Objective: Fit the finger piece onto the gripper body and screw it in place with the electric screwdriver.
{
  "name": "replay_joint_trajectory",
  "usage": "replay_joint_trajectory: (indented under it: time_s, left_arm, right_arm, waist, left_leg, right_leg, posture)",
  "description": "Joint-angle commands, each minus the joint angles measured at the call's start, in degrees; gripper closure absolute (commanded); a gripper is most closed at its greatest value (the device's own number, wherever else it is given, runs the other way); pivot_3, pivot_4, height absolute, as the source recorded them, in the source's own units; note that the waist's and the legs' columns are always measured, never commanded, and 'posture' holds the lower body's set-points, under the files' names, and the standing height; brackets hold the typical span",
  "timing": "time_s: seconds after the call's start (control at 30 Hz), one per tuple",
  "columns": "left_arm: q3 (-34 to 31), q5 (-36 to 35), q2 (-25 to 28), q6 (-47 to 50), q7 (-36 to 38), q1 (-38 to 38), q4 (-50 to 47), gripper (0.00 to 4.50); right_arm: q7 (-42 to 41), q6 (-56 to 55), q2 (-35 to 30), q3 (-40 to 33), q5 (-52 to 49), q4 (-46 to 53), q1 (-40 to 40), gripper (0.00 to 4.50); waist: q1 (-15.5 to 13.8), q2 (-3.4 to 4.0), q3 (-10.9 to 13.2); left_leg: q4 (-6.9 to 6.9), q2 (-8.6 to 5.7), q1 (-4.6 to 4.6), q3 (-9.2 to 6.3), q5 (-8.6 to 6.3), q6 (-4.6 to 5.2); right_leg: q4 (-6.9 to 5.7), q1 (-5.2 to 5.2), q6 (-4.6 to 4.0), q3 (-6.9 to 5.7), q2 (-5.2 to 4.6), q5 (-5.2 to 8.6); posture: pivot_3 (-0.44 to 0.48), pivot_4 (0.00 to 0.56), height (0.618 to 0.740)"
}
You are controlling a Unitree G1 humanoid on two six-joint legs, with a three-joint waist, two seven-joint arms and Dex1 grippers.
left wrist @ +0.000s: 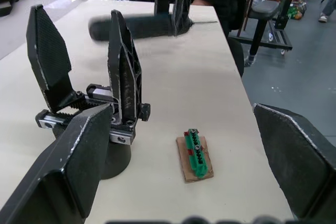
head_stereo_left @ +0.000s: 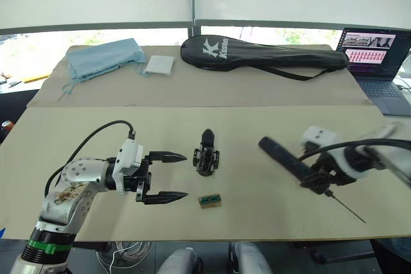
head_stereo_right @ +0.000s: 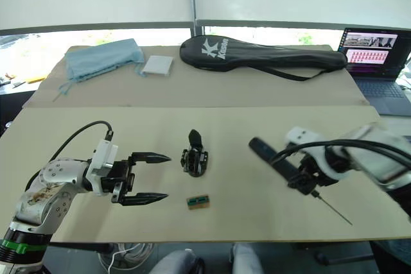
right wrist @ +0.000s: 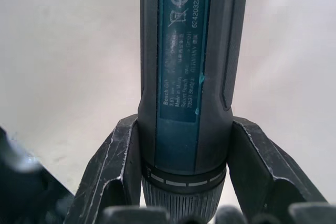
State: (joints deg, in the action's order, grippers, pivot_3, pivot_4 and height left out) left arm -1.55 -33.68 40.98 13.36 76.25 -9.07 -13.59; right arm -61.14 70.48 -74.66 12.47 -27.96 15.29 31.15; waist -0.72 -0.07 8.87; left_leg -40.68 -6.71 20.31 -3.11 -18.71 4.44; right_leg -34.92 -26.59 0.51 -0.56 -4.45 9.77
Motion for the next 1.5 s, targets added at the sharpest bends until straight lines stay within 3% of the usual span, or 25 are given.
replay_joint_trajectory:
  time_s: [0.03,0.2,0.3,0.4,0.6,0.87,1.13,1.33,1.5]
  left_arm:
    - [-1.95,-0.31,1.44,-1.47,1.59,0.03,0.88,0.0]
    - [-3.18,1.16,2.43,-4.57,3.4,-0.73,5.34,0.0]
    - [-3.78,2.8,2.95,-7.4,4.23,-0.83,8.56,0.0]
    - [-2.79,8.76,2.68,-16.95,4.76,-0.38,15.57,0.0]
    - [-2.45,7.01,2.61,-15.53,5.68,2.81,15.01,0.0]
    - [1.24,9.27,-0.12,-16.08,4.19,5.03,13.64,0.0]
    - [6.37,14.21,-5.42,-16.77,-2.19,4.81,11.31,0.0]
    - [9.15,16.83,-8.47,-15.4,-7.73,5.7,8.99,0.0]
    - [12.57,17.75,-9.64,-16.22,-8.06,5.64,8.82,0.0]
  right_arm:
    - [-0.36,-3.59,1.2,-20.15,-4.13,1.56,-5.44,2.6]
    - [2.63,-6.08,10.39,-40.81,-8.6,7.55,-12.16,2.6]
    - [5.85,-11.15,18.48,-46.57,-12.09,12.47,-11.49,2.6]
    - [17.06,-11.74,33.34,-47.91,-20.8,20.52,-9.42,2.6]
    - [13.42,-25.86,44.32,-42.5,-24.66,30.67,-18.15,2.6]
    - [8.21,-40.8,47.1,-27.67,-15.4,29.55,-26.94,2.6]
    - [1.9,-51.48,49.19,-17.72,-12.29,23.75,-23.96,2.6]
    - [-0.79,-54.57,49.55,-15.18,-12.94,20.26,-21.09,2.6]
    - [-2.34,-56.84,49.4,-12.27,-11.3,18.74,-20.66,2.6]
  waist:
    - [0.04,0.03,-0.01]
    - [-0.13,0.05,-0.02]
    - [-0.07,0.05,-0.02]
    - [0.22,0.0,-0.04]
    - [-0.36,0.04,-0.02]
    - [0.12,-0.01,-0.04]
    - [0.18,-0.01,-0.03]
    - [0.08,-0.02,-0.04]
    - [0.07,-0.02,-0.04]
  left_leg:
    - [0.0,0.02,0.0,0.02,0.0,0.0]
    - [0.0,0.04,-0.02,0.03,0.0,0.0]
    - [-0.01,0.04,-0.04,0.02,0.0,0.01]
    - [0.02,0.07,-0.11,0.03,0.0,0.0]
    - [0.04,0.05,-0.07,-0.02,-0.02,0.05]
    - [-0.04,-0.2,-0.3,0.04,-0.05,0.1]
    - [-0.03,-0.15,-0.47,0.04,-0.03,0.06]
    - [-0.03,-0.15,-0.47,0.03,-0.03,0.06]
    - [-0.03,-0.15,-0.47,0.04,-0.03,0.06]
  right_leg:
    - [-0.02,-0.01,0.0,0.03,0.02,0.0]
    - [-0.04,0.04,-0.02,0.04,0.03,-0.01]
    - [-0.03,0.08,-0.02,0.04,0.03,-0.02]
    - [-0.03,0.1,-0.05,0.07,0.08,-0.04]
    - [-0.06,0.03,-0.07,-0.07,0.08,-0.06]
    - [-0.04,0.21,0.13,-0.2,0.05,-0.16]
    - [-0.05,0.33,0.11,-0.18,0.07,-0.15]
    - [-0.05,0.33,0.1,-0.18,0.07,-0.15]
    - [-0.05,0.33,0.11,-0.16,0.07,-0.15]
  posture:
    - [0.0,0.15,0.74]
    - [0.0,0.15,0.74]
    - [0.0,0.15,0.74]
    - [0.0,0.15,0.74]
    - [0.0,0.15,0.74]
    - [0.0,0.15,0.74]
    - [0.0,0.15,0.74]
    - [0.0,0.15,0.74]
    - [0.0,0.15,0.74]
